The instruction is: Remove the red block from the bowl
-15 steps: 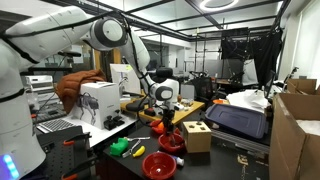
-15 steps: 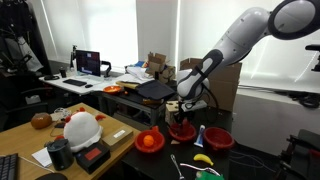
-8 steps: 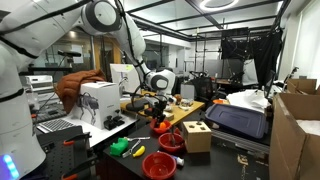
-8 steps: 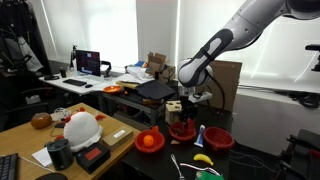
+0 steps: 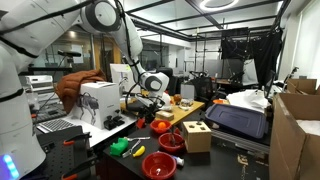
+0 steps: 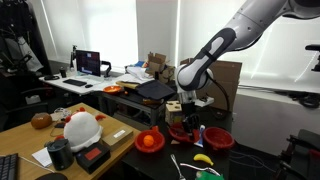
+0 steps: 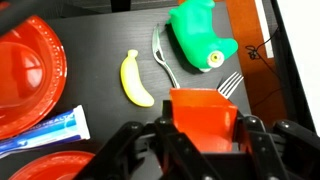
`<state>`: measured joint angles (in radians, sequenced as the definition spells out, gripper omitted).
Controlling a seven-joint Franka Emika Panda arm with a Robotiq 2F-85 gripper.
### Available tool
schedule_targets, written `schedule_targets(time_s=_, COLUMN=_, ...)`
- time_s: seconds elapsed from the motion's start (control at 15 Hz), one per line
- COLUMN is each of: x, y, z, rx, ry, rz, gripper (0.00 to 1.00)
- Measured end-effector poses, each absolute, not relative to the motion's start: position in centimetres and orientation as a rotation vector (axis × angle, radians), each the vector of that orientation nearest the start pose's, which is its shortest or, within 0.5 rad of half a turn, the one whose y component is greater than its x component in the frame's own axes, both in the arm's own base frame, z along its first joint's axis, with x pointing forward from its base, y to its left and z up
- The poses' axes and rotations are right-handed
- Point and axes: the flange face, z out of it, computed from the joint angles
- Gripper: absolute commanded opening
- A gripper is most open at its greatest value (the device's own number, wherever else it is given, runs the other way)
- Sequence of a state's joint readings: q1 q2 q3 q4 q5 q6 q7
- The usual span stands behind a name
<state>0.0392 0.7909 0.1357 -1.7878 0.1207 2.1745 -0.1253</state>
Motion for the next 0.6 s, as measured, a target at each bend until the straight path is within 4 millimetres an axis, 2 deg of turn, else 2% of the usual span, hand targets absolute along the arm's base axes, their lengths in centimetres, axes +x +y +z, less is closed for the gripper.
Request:
schedule_targets(time_s=0.27, x=57.3, y=13.0, z=7.0, rx=-2.842, ry=-0.378, rz=0.648, gripper=0.26)
schedule_targets(time_s=0.6, x=55.3, y=16.0, z=2.8, rx=-2.822, ry=-0.45, rz=0.7, gripper=0.26)
